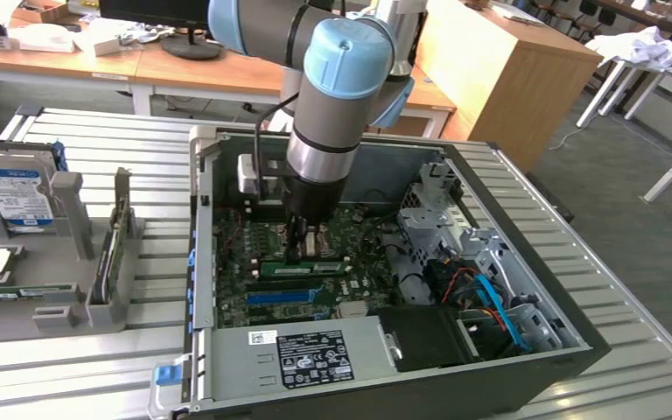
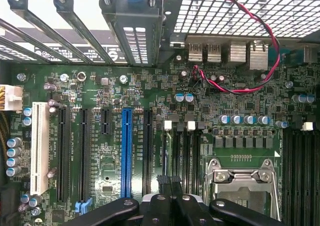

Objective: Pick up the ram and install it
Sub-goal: 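Press down the ram until it locks into place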

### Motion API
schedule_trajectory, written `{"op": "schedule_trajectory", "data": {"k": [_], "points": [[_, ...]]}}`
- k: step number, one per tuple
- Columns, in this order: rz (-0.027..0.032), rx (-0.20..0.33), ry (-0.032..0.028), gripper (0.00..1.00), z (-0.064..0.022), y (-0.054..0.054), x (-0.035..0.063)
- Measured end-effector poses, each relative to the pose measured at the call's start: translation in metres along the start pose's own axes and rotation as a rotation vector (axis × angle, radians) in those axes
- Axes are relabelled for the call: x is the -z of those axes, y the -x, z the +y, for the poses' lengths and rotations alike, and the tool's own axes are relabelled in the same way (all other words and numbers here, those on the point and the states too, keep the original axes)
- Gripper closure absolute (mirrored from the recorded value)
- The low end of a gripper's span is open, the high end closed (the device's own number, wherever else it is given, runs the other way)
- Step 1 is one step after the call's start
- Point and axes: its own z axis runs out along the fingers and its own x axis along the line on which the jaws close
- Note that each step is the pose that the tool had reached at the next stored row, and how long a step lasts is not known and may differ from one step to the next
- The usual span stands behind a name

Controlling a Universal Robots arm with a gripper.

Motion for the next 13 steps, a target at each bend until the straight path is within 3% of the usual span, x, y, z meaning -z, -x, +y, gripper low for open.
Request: {"op": "schedule_trajectory", "data": {"k": [13], "points": [[-0.0001,0.0,-0.0002,0.89,-0.0001,-0.0002,-0.0042]]}}
